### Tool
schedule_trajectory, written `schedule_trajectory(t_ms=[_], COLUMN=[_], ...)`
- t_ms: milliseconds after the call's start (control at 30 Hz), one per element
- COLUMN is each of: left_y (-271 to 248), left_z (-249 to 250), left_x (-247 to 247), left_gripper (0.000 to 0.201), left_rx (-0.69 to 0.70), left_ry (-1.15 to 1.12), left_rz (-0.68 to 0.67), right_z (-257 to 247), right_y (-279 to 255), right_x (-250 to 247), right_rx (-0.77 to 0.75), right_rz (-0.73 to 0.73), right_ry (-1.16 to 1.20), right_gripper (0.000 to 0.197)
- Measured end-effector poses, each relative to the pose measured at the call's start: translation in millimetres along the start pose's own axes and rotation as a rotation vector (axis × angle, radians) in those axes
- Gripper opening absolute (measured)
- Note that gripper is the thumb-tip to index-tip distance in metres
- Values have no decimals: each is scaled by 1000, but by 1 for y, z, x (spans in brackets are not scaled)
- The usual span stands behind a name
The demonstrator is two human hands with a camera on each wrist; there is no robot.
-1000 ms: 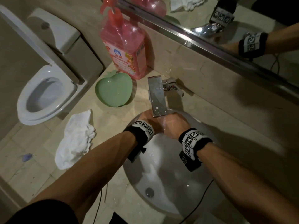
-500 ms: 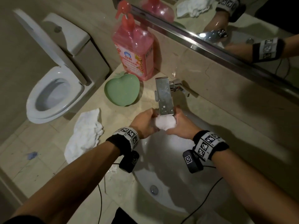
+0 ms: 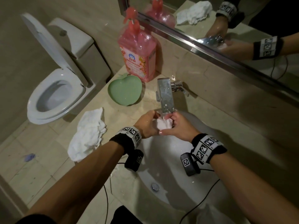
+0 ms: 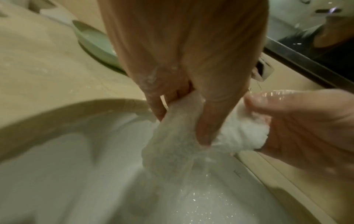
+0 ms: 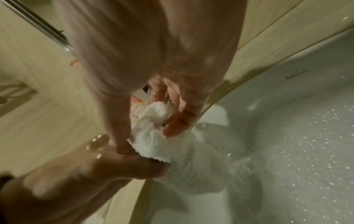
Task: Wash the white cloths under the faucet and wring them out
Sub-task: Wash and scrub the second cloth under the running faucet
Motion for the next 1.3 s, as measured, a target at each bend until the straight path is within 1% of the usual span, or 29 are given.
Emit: schedule_trajectory(t_ms=[67,133,200,233,300,333,367,400,467,500,533,567,600,633,667,700,733,767,800,833,867,900,967,1000,1033,1100,1133,1233,1300], left_y=[2,2,3,3,6,7,8,9,13,16,19,22,24,25,26,27,29,31,31,31,31,30,28,25,24,18,14,6,2], left_z=[-3,-3,1,4,13,19,24,27,21,17,16,15,15,16,16,14,9,3,-2,-5,-9,-10,-9,-9,-10,-17,-21,-23,-26], left_x=[3,1,-1,-2,-5,-6,-7,-9,-11,-12,-13,-12,-11,-10,-9,-9,-7,-4,-2,-1,-1,-3,-9,-13,-17,-19,-20,-28,-33], left_gripper=[62,61,59,53,32,21,15,15,24,30,36,34,27,18,12,14,22,24,27,35,45,47,31,24,25,25,22,20,23], left_rx=[-34,-29,0,17,42,71,114,137,70,41,31,34,46,55,64,48,18,-12,-20,-32,-46,-45,14,44,61,20,-4,-16,-52], left_ry=[-64,-143,-138,-108,-49,-22,-8,-22,-136,-179,-202,-213,-233,-245,-255,-249,-228,-190,-158,-112,-68,-28,-6,-18,-40,-140,-200,-342,-448], left_rz=[40,91,94,83,46,23,9,8,15,21,25,13,-4,-28,-52,-71,-85,-100,-121,-142,-155,-157,-107,-65,-31,-9,-12,15,16], right_z=[0,-3,-5,-7,-10,-9,-9,-7,-2,0,2,4,6,9,12,15,16,16,17,17,18,18,15,13,10,4,2,2,-1], right_y=[0,-1,-3,-4,-6,-6,-6,-6,-6,-5,-3,-1,0,2,4,6,8,9,9,9,9,8,6,5,5,8,9,15,17], right_x=[-4,-11,-20,-24,-30,-34,-36,-39,-44,-48,-51,-54,-55,-54,-53,-52,-51,-49,-48,-46,-44,-42,-38,-36,-34,-32,-30,-33,-34], right_rx=[15,8,-5,-22,-45,-32,-12,11,34,29,15,3,6,21,43,63,70,72,75,85,103,118,132,126,109,64,45,19,8], right_rz=[22,47,76,88,103,99,81,52,27,53,86,117,135,142,145,148,159,169,174,168,144,105,32,17,18,42,53,139,179], right_ry=[21,16,-14,-23,-28,-17,6,32,47,1,-65,-127,-155,-156,-147,-141,-143,-152,-155,-156,-163,-184,-248,-266,-270,-242,-226,-167,-158], right_gripper=[46,37,35,36,38,35,33,38,55,52,44,31,19,13,15,20,26,31,32,32,32,36,49,52,53,55,53,33,40])
Point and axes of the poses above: each hand's wrist, its own y-axis towards the middle knuckle, its own x-axis out of the palm, z = x × y, the point moved 7 cm from there along y, towards the middle knuckle, and after that the axes turned 9 degrees about y, right-handed, at the moved point
